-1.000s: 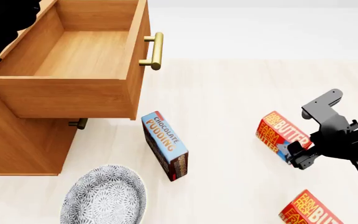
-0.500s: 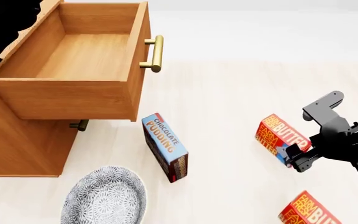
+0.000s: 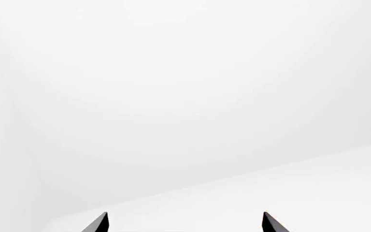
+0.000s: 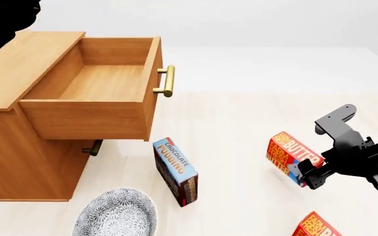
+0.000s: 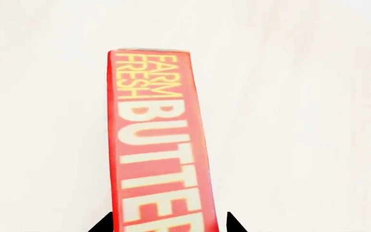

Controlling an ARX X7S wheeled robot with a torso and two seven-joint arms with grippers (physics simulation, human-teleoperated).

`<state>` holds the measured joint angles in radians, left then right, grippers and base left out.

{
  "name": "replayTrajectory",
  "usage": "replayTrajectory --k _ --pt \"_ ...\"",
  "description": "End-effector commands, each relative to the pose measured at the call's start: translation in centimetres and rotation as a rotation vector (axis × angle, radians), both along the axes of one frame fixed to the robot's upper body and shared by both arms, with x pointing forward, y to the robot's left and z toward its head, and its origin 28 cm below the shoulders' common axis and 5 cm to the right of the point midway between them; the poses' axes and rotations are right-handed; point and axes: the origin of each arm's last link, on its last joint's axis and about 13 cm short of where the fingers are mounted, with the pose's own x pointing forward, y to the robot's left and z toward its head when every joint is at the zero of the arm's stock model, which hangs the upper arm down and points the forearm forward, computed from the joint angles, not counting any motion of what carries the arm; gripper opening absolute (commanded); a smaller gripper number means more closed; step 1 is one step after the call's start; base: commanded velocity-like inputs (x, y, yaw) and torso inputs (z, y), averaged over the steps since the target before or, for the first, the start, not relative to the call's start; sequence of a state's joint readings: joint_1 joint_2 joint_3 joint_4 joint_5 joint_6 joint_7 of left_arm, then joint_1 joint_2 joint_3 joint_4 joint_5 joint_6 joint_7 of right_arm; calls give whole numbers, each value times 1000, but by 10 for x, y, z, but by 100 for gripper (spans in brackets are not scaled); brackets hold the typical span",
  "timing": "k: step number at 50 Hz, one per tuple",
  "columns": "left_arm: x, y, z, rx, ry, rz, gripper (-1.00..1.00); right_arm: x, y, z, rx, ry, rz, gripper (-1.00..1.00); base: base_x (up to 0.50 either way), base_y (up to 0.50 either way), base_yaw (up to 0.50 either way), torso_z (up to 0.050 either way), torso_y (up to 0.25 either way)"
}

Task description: Put the butter at the front in the top drawer of the cabinet and close it.

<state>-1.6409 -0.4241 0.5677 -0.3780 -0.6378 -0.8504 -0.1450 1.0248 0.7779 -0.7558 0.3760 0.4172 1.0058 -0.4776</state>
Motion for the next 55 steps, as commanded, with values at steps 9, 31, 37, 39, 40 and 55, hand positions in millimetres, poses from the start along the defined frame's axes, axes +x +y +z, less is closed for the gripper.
replayTrajectory --k 9,31,37,39,40,55 --pt "-2 1 1 -11 2 -3 100 1 1 15 -18 -48 11 -100 0 0 0 0 250" --pt "-9 11 -11 68 -45 -124 100 -10 20 119 -158 -313 87 -100 0 0 0 0 57" --pt "-12 14 -16 110 -60 -173 100 -14 28 144 -214 -373 128 -100 0 0 0 0 0" --pt "-13 15 -18 128 -61 -186 100 -15 31 151 -230 -397 142 -100 0 0 0 0 0" --pt "-13 15 -19 134 -62 -191 100 -16 32 154 -234 -405 146 -100 0 0 0 0 0" --pt "-21 16 -27 256 -88 -259 100 -37 38 190 -389 -521 188 -100 0 0 0 0 1"
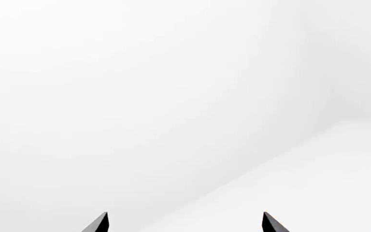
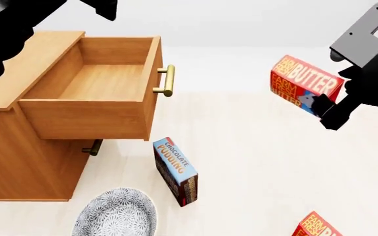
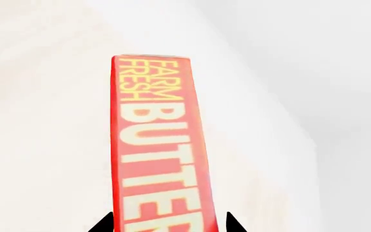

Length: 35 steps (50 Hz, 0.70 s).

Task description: Put the butter at the front in the top drawer of the cabinet and close it.

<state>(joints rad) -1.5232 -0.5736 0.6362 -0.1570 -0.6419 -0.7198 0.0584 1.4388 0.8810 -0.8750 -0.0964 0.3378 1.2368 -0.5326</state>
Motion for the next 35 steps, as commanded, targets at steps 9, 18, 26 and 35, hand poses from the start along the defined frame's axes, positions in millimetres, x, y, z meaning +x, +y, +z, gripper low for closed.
replayTrajectory --k 9,18,26,35 --pt "-8 0 -6 139 -41 -80 100 -27 6 52 -245 -237 34 -100 0 0 0 0 1" --pt "-6 -1 -12 204 -46 -132 100 -42 8 62 -394 -361 98 -100 0 0 0 0 2" --pt "-8 -5 -19 301 -62 -214 100 -50 11 69 -532 -488 164 -100 0 0 0 0 1" --pt "-15 -10 -25 388 -55 -280 100 -57 14 71 -610 -568 212 -100 0 0 0 2 1"
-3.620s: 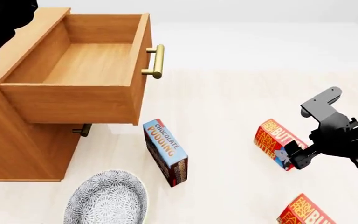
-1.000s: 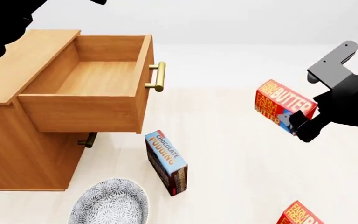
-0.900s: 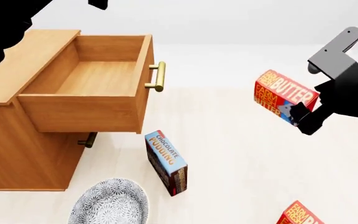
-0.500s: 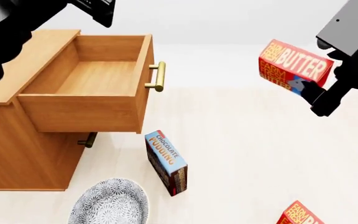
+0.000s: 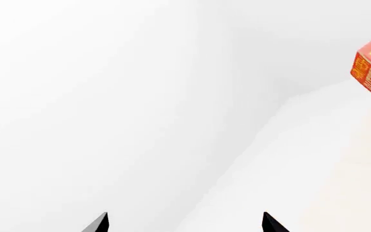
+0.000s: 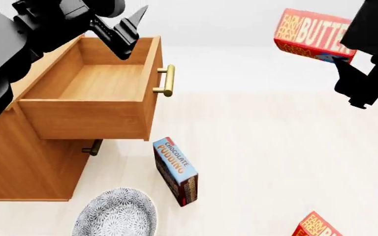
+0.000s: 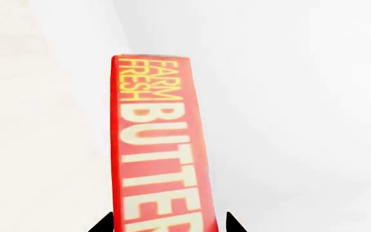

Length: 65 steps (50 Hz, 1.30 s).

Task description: Put the butter at the front in the top drawer of the cabinet and close it.

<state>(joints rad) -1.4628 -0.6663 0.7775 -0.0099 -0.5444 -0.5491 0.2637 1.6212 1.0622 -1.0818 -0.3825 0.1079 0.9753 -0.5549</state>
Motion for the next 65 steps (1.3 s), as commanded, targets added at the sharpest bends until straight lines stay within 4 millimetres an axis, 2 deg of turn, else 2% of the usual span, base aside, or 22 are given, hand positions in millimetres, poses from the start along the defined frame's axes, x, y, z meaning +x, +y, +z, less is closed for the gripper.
replayTrajectory --k 1,13,27,39,65 --pt "-6 -6 -8 108 3 -82 100 -17 3 20 -168 -225 51 -100 0 0 0 0 0" --pt "-25 -11 -8 176 3 -143 100 -24 8 26 -328 -313 153 -100 0 0 0 0 1" --pt "-33 -15 -13 309 -101 -242 100 -31 12 26 -479 -384 301 -100 0 0 0 0 1" --pt "-33 -21 -17 354 -181 -306 100 -36 13 11 -461 -419 499 -100 0 0 0 1 2" --pt "-36 -24 -41 455 -202 -363 100 -43 18 11 -376 -438 568 -100 0 0 0 0 1"
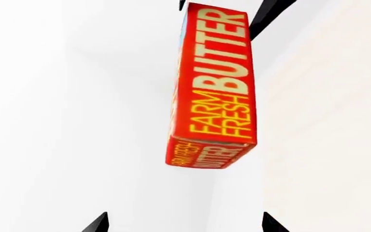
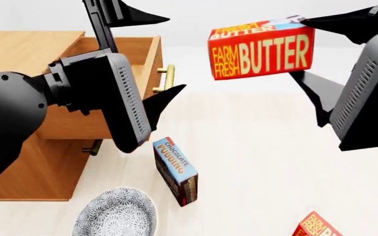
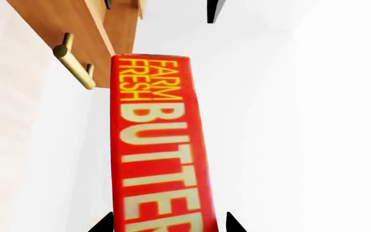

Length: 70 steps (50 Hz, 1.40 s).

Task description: Put the butter at the front in the top drawer of the cabinet and close it.

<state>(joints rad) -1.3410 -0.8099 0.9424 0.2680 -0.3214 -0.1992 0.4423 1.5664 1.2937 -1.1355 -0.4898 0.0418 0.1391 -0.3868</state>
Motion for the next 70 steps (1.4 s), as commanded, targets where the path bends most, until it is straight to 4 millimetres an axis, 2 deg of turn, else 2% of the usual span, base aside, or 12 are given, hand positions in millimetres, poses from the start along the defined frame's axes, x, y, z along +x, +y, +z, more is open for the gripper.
replayTrajectory --k 1,14,29,70 --pt "-1 -2 -10 34 -12 -26 100 -11 0 20 14 -125 21 -100 0 0 0 0 0" --pt "1 -7 -14 29 -39 -45 100 -15 5 12 57 -65 58 -100 0 0 0 1 2" --pt "-1 -14 -17 40 -64 -79 100 -10 11 6 101 -14 91 -100 0 0 0 0 1" --pt "2 -28 -20 30 -67 -128 100 -10 16 5 94 8 110 -100 0 0 0 0 1"
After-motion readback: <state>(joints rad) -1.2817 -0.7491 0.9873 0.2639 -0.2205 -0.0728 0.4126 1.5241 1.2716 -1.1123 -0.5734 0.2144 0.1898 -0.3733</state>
